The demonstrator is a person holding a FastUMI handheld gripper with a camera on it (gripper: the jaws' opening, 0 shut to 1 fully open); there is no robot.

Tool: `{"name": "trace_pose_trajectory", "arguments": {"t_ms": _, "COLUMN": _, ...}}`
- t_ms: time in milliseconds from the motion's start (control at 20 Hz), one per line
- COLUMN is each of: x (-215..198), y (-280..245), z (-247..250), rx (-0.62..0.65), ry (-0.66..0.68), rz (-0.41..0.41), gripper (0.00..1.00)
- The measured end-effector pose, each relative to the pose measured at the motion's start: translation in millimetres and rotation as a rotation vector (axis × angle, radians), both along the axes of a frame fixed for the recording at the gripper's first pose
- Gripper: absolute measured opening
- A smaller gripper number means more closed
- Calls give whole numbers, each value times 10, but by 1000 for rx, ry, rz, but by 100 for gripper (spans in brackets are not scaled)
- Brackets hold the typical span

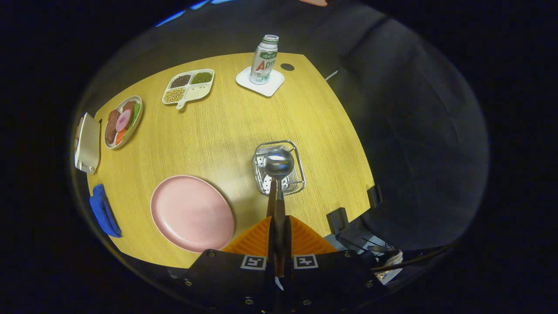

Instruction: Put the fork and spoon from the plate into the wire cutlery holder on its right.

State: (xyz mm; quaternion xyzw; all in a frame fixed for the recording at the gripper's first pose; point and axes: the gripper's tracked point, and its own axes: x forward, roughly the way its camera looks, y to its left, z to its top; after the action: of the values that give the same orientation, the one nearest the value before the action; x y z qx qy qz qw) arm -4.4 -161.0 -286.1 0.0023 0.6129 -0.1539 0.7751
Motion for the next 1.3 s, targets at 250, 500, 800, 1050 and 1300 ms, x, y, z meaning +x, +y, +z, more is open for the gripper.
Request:
{"name": "trace_pose_trajectory", "arguments": {"t_ms": 250, "x": -38, "y": -165, "z": -147, "rx": 24, "ry": 63, "rz": 11, "gripper": 8}}
{"name": "trace_pose_trajectory", "arguments": {"t_ms": 500, "x": -43, "y": -183, "z": -256, "rx": 71, "ry": 90, "rz": 51, "gripper": 8}}
{"name": "trace_pose_trajectory", "arguments": {"t_ms": 800, "x": 47, "y": -207, "z": -228, "rx": 86, "ry": 55, "rz": 38, "gripper": 14}}
{"name": "trace_pose_trajectory", "arguments": {"t_ms": 1050, "x": 110, "y": -188, "z": -106, "rx": 102, "ry": 10, "rz": 34, "gripper": 25}}
{"name": "trace_pose_trajectory", "arguments": {"t_ms": 1300, "x": 204, "y": -157, "z": 73, "rx": 86, "ry": -64, "rz": 52, "gripper": 25}}
